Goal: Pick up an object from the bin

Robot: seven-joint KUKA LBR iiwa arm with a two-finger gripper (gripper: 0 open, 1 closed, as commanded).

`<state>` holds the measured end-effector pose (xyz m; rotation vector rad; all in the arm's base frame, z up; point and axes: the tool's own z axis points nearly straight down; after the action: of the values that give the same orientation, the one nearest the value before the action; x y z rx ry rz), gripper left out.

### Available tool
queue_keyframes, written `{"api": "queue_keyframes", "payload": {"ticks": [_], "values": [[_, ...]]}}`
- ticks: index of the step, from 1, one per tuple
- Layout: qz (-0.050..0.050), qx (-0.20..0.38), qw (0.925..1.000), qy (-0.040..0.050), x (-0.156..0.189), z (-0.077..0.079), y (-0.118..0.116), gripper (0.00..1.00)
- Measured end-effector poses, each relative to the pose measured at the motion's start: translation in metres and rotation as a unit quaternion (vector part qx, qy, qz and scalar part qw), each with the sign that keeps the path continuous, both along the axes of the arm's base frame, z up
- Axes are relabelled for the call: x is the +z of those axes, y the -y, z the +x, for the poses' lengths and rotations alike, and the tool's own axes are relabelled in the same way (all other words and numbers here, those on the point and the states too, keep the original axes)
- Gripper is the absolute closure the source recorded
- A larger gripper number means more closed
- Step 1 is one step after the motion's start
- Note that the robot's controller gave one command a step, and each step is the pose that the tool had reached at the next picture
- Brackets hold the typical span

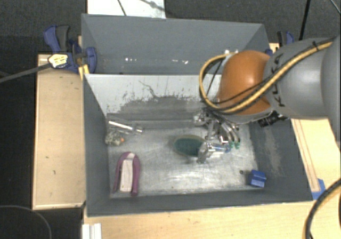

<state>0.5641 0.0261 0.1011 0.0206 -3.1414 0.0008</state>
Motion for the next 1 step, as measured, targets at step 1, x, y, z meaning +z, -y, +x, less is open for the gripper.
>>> {"api": "queue_keyframes", "payload": {"ticks": [1], "values": [[0.000, -0.179, 0.9839, 0.0002, -0.0010, -0.0233, 0.0106, 0.00]]}}
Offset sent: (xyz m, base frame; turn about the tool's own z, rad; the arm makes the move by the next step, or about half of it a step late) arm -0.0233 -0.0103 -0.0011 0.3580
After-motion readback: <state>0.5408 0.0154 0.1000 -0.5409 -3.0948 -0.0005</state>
